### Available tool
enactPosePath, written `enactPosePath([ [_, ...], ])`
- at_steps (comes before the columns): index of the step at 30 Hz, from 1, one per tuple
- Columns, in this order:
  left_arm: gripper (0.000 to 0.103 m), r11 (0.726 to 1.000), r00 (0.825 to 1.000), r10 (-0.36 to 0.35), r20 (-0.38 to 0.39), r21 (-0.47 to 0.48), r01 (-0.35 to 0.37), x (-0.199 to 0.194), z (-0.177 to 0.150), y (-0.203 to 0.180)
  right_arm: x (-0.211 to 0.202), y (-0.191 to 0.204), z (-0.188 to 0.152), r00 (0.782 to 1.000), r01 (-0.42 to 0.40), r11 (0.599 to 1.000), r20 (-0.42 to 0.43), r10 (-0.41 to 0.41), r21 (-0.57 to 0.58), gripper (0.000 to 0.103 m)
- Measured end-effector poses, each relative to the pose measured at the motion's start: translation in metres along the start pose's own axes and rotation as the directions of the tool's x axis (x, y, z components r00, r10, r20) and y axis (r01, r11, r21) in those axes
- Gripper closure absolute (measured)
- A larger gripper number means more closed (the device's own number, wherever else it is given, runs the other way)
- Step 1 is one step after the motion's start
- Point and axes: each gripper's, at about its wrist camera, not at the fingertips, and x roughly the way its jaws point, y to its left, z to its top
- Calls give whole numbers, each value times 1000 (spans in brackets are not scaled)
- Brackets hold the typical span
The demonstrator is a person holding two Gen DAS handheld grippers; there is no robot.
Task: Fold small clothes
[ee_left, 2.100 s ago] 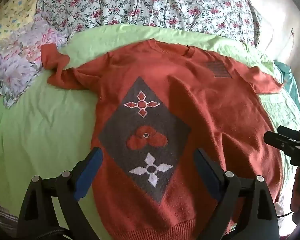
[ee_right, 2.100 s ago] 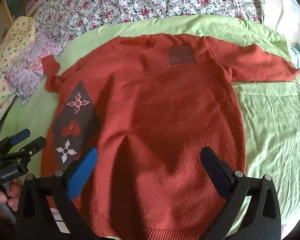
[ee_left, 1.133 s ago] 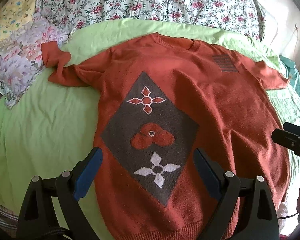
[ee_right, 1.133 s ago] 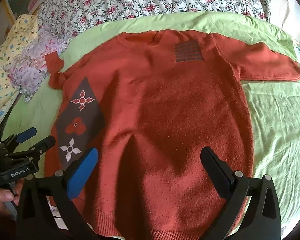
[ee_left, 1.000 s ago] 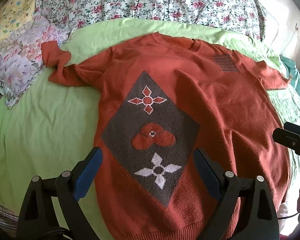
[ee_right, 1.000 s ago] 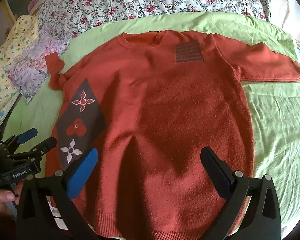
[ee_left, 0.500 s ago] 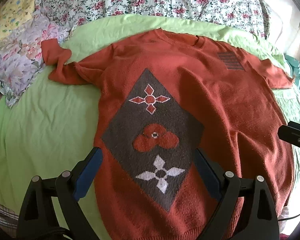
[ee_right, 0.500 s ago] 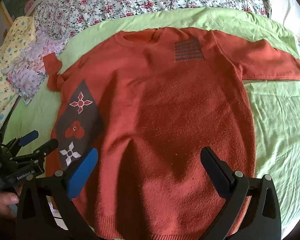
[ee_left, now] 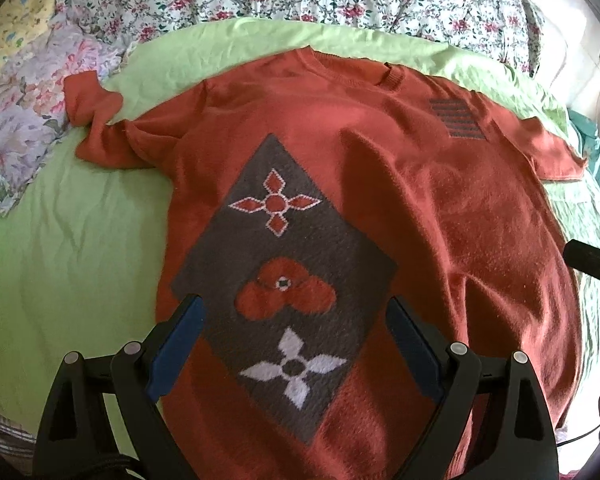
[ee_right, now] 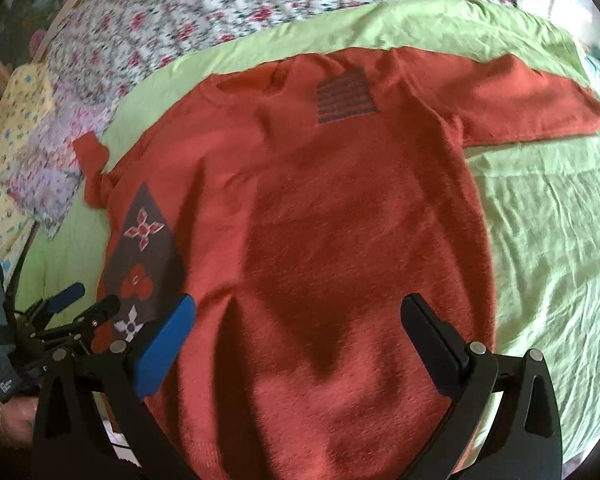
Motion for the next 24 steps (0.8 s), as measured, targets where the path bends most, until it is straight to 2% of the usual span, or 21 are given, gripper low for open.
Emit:
enactPosePath([
  [6, 11, 1000, 1000, 23, 0, 3, -23, 11, 15, -7, -2, -39, 14, 1000, 11, 996, 17, -12, 87, 1],
  [10, 11, 1000, 1000, 13, 4, -10, -13, 20, 29, -7, -14, -79, 30, 996, 65, 985, 53, -74, 158, 1],
  [13, 11, 998, 1000, -16, 7, -63, 17, 28, 47, -2, -26, -119, 44, 988, 112, 965, 77, -134, 239, 1],
  [16, 11, 994, 999, -45, 26, -97, 48, 30, 68, -1, -40, -168, 62, 972, 153, 928, 116, -202, 340, 4],
  [18, 11, 995, 998, -52, 31, -79, 54, 32, 84, -4, -49, -200, 74, 958, 185, 896, 128, -256, 403, 15],
  [21, 11, 1000, 999, -18, 34, -25, 19, 38, 108, -15, -60, -246, 92, 933, 236, 835, 125, -338, 497, 26],
  [24, 11, 1000, 999, -3, 52, -3, 3, 44, 125, -20, -66, -294, 114, 906, 258, 775, 134, -401, 577, 27],
])
